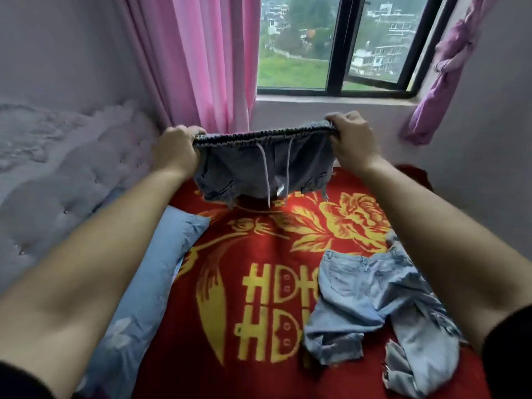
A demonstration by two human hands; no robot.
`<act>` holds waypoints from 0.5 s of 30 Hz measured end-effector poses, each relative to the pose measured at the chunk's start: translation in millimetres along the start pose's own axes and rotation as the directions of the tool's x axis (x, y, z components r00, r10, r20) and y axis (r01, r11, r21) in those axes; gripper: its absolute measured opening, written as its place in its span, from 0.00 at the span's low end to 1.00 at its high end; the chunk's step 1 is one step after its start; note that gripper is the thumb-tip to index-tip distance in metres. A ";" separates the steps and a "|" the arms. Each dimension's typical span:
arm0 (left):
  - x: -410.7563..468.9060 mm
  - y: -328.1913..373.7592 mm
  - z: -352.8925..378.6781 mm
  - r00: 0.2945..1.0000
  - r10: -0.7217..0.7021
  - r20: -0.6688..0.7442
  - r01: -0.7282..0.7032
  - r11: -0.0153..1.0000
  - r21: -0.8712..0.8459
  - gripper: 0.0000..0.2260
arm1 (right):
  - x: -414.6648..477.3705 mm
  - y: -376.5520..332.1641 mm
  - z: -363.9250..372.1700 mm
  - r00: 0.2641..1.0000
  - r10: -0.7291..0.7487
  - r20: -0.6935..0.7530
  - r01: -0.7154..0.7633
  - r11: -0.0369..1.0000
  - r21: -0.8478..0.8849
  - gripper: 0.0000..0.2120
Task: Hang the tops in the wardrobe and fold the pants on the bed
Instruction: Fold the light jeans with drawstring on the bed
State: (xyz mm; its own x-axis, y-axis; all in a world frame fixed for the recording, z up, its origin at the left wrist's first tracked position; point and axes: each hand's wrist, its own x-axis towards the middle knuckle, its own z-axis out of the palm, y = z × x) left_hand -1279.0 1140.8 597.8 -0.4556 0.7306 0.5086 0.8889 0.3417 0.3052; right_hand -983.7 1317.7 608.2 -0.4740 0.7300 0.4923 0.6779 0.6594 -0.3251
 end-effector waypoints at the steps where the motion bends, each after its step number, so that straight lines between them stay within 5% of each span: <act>1: -27.3 -11.6 19.1 0.998 -0.008 0.063 0.006 1.000 0.022 0.17 | -26.6 3.1 19.3 0.998 0.031 0.063 -0.031 1.000 -0.004 0.21; 5: -148.5 -56.0 104.9 0.927 -0.087 0.365 0.048 0.992 0.114 0.17 | -144.9 25.2 103.6 0.924 0.119 0.364 -0.086 0.991 -0.103 0.18; 9: -272.3 -86.8 177.7 0.748 -0.149 0.647 -0.004 0.974 0.229 0.21 | -271.1 46.8 181.0 0.761 0.181 0.623 -0.046 0.973 -0.226 0.14; 15: -403.0 -108.3 213.9 0.556 -0.195 0.808 -0.071 0.958 0.279 0.18 | -386.4 64.9 218.2 0.591 0.334 0.734 -0.118 0.936 -0.330 0.16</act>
State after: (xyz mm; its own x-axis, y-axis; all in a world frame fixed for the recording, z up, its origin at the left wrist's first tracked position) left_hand -1181.2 935.8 187.5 -0.3866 0.8171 -0.4276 0.8971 0.4408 0.0313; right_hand -879.1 1117.6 220.7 -0.4668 0.7835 -0.4102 0.8764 0.4721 -0.0956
